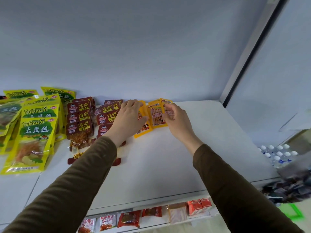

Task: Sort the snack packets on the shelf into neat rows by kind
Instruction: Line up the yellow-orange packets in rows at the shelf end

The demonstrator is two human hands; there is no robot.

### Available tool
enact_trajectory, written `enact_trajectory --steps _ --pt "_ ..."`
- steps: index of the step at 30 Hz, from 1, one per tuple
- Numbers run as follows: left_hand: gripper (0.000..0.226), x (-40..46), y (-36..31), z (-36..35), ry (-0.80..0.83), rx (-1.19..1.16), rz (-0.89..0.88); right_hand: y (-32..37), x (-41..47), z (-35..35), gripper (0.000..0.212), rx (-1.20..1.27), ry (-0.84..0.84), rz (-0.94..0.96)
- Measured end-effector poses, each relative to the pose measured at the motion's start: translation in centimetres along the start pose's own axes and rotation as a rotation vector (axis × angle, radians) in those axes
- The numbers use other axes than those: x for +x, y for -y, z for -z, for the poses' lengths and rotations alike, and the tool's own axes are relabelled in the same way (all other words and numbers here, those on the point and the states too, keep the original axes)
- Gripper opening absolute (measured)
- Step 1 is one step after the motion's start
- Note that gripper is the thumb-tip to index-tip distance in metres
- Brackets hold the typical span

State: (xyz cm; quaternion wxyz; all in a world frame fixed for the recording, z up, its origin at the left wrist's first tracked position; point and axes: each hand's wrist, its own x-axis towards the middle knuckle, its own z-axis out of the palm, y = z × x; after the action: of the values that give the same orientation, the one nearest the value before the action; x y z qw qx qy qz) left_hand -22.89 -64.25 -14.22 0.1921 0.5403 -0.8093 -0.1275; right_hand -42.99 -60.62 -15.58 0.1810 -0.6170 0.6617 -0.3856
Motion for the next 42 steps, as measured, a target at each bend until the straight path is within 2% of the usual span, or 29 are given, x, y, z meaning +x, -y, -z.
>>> enact_trajectory --steps 4,9,13,15,19,23,26,29,33,37,40,42 --pt "0.055 1.3 -0.9 -0.7 0.023 0.045 0.004 -1.3 1.5 0.4 0.039 -0.108 0.025 -0.056" --pt "0.052 3.7 -2.4 -2.2 0.084 0.268 -0.023 -3.6 4.1 0.4 0.041 -0.208 0.080 -0.192" --pt "0.064 5.6 -3.2 -3.1 0.212 0.503 -0.021 -4.3 6.2 0.5 0.059 -0.293 0.231 -0.277" --pt "0.069 6.5 -3.4 -3.2 0.294 0.502 -0.005 -4.1 7.1 0.7 0.067 -0.243 0.309 -0.311" --pt "0.072 7.3 -3.5 -3.2 0.379 0.440 0.004 -3.6 8.8 1.0 0.054 -0.116 0.356 -0.345" --pt "0.071 7.6 -3.4 -3.4 0.398 0.382 0.024 -3.5 8.9 0.6 0.088 0.209 0.308 -0.469" --pt "0.072 7.8 -3.5 -3.5 0.393 0.358 0.029 -3.5 8.6 0.0 0.086 0.413 0.227 -0.482" --pt "0.074 8.0 -3.4 -3.6 0.354 0.351 0.026 -4.0 8.1 0.3 0.076 0.466 0.106 -0.460" --pt "0.078 7.7 -4.0 -4.4 0.286 0.273 0.049 -4.6 6.5 1.6 0.074 0.565 0.027 -0.495" --pt "0.070 7.6 -4.0 -3.9 0.217 0.132 0.078 -4.6 4.5 2.4 0.068 0.689 -0.034 -0.505" --pt "0.063 7.1 -4.4 -2.2 0.125 -0.314 0.182 -4.0 3.0 1.9 0.061 0.695 0.002 -0.458" --pt "0.061 6.2 -5.0 -1.5 0.136 -0.622 0.307 -3.3 2.1 0.9 0.060 0.630 0.034 -0.405"
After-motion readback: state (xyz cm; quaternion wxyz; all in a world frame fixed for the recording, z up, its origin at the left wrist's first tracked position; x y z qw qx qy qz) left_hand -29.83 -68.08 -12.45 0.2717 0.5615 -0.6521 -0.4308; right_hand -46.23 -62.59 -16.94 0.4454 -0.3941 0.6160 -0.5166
